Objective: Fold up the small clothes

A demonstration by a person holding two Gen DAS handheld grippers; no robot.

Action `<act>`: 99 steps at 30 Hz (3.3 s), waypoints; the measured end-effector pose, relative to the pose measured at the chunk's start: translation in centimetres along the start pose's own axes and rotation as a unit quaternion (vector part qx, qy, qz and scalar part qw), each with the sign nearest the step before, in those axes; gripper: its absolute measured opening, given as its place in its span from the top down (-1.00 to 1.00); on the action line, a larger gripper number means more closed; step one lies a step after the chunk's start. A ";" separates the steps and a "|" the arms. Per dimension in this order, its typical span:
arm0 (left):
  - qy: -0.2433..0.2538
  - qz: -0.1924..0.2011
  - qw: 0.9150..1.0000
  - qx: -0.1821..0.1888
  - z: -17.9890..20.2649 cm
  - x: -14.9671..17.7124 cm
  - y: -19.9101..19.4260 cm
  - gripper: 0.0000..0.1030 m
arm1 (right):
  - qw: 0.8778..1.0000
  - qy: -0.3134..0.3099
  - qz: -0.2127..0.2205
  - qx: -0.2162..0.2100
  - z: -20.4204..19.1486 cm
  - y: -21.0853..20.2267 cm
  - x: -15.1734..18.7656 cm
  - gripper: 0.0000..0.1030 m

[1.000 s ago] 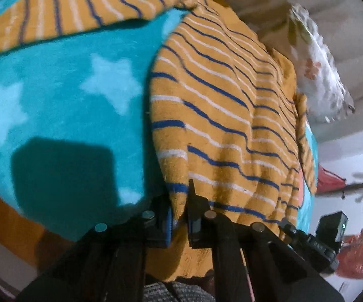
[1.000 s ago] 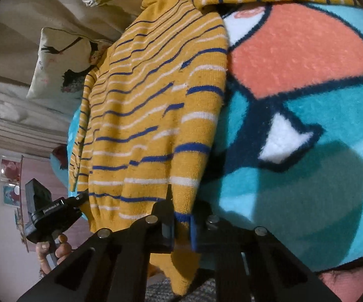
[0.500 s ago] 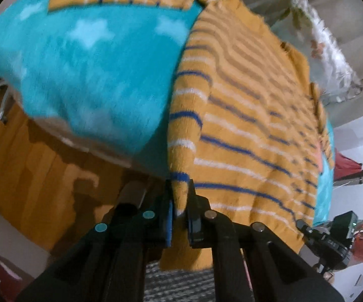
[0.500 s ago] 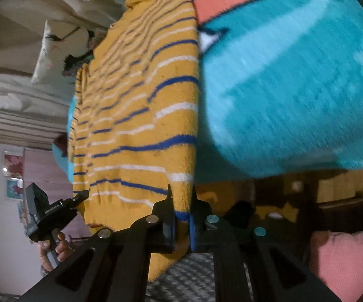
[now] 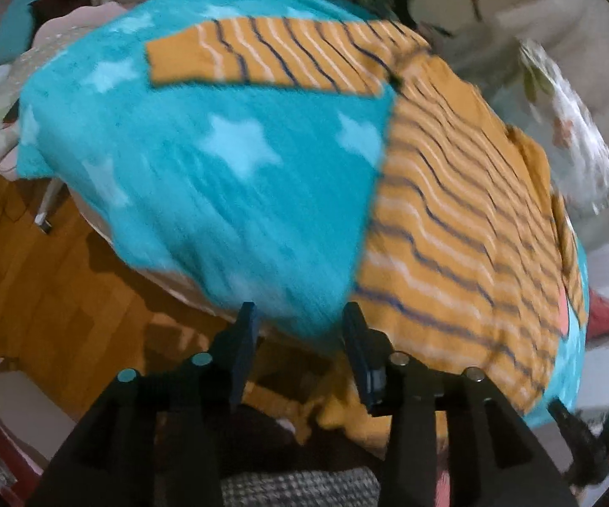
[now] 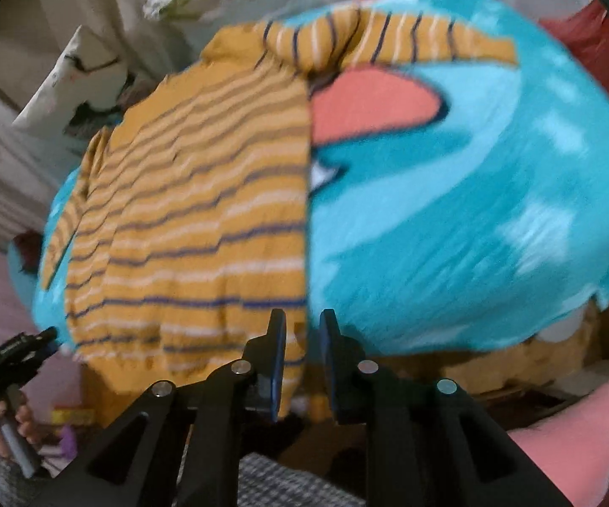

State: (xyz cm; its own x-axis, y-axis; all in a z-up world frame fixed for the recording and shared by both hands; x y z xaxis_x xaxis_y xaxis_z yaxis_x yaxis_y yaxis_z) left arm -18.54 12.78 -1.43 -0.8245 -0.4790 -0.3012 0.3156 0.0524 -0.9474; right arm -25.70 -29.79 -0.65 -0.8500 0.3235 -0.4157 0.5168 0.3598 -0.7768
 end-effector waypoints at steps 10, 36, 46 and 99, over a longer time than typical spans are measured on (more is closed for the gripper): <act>-0.063 -0.002 0.996 0.066 -3.6 -10.5 4.2 -0.14 | 0.998 -0.024 0.051 0.027 -7.7 1.6 -3.9 0.33; -0.095 0.006 0.993 0.069 -9.6 -25.2 7.0 0.83 | 0.997 -0.055 0.029 0.049 -20.3 11.3 -6.8 0.26; -0.085 0.097 0.992 -0.010 -13.3 -33.2 3.2 0.84 | 0.997 -0.053 0.024 0.050 -20.8 12.3 -5.8 0.26; 0.110 0.021 0.991 0.074 25.6 -9.6 0.5 -0.26 | 0.995 -0.015 -0.015 -0.100 -4.1 13.3 -23.7 0.01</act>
State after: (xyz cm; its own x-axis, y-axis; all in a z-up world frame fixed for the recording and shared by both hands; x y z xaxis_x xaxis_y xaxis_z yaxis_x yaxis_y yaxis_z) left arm 1.57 -4.99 3.76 -0.8866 -0.2763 -0.3710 0.4033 -0.0687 -0.9125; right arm 1.70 -29.08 0.81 -0.8663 0.2850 -0.4103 0.4989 0.5369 -0.6803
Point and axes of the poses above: each gripper's, at about its wrist camera, not at the fingertips, and y roughly the way its jaws point, z to its right, x to its underside, the point moved 5 cm from there along y, roughly the way its jaws point, and after that the axes turned 12 degrees about -x, right-handed, at the moved point
